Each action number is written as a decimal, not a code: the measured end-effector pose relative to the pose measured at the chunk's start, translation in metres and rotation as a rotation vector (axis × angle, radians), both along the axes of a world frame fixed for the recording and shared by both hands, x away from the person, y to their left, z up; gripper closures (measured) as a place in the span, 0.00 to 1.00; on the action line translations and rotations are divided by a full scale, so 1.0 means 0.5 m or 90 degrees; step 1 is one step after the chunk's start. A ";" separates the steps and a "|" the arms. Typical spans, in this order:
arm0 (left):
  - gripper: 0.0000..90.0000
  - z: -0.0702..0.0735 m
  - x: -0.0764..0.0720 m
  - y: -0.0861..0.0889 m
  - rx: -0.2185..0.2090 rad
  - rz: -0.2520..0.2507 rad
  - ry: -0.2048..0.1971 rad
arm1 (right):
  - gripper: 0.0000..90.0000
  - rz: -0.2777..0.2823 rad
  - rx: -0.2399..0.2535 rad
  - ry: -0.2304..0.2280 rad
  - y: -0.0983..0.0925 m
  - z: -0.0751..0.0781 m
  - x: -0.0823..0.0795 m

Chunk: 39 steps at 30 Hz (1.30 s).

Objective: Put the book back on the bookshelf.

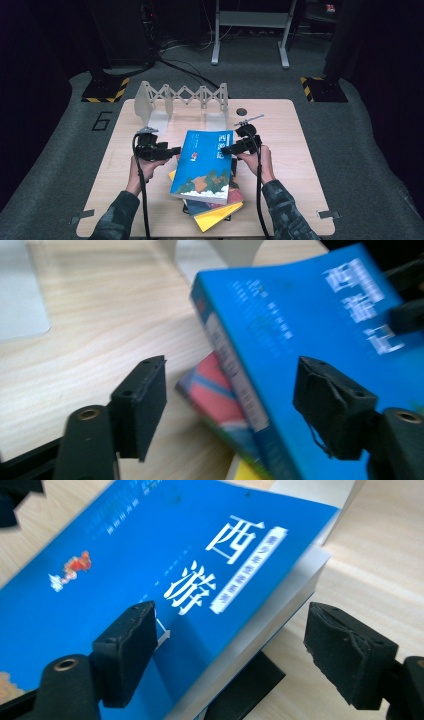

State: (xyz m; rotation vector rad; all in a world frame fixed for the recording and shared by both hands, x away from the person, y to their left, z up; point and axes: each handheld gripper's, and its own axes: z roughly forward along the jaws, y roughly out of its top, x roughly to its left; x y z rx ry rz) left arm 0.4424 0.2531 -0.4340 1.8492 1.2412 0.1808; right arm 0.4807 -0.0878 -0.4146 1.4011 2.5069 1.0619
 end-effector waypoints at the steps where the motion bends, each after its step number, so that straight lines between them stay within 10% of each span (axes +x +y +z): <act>1: 0.29 0.000 0.000 0.000 0.000 0.000 0.000 | 0.23 0.000 0.000 0.000 0.000 0.000 0.000; 23: 0.10 -0.067 -0.031 0.042 0.126 0.078 0.053 | 0.20 0.008 0.007 0.065 0.015 -0.018 0.036; 27: 0.03 -0.094 -0.044 0.044 0.101 0.083 0.073 | 0.20 0.003 0.009 0.084 0.019 -0.024 0.042; 39: 0.00 -0.069 -0.060 0.000 0.133 0.052 0.027 | 0.18 0.003 0.025 0.118 0.019 -0.036 0.048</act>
